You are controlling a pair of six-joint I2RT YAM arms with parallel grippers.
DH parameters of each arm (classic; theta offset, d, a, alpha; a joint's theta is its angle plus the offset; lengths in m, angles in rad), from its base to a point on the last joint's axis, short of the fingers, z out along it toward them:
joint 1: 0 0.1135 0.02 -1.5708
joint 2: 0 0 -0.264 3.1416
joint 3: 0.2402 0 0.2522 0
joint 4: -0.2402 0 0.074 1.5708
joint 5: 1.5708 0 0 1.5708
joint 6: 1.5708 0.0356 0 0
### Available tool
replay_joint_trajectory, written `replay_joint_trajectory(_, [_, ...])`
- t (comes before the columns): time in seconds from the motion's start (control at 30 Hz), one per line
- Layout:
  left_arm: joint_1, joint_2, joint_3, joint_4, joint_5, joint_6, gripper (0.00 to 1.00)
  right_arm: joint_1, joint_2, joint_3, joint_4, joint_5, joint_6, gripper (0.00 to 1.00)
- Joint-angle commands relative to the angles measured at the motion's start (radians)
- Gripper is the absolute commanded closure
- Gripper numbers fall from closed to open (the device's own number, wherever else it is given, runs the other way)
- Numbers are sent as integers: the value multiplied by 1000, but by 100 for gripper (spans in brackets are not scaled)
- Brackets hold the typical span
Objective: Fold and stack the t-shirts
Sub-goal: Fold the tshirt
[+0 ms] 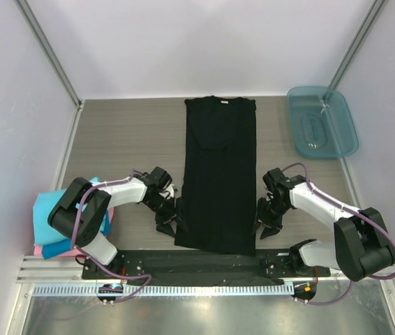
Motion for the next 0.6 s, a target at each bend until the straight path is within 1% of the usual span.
replay_joint_trajectory(0.0, [-31,56,-28,12,-149,25,42,32,2,-8,-23,-28,44,56])
replay_joint_trajectory(0.1, [-58,51,-47,-4,-165,15,43,44,18,-63,29,-64,75,56])
replay_joint_trajectory(0.2, [-61,44,-61,-7,-166,9,45,67,32,-90,77,-100,93,56])
replay_joint_trajectory(0.33, [-61,50,-54,-8,-160,6,54,92,49,-93,89,-111,100,58])
replay_joint_trajectory(0.43, [-61,54,-44,-8,-157,6,62,92,64,-108,138,-143,112,60])
replay_joint_trajectory(0.5, [-61,50,-43,-15,-159,9,67,92,72,-108,169,-162,116,64])
replay_joint_trajectory(0.53, [-61,47,-41,-15,-159,9,76,92,71,-107,172,-166,113,67])
replay_joint_trajectory(0.57, [-61,42,-40,-18,-160,12,83,92,68,-102,172,-166,107,80])
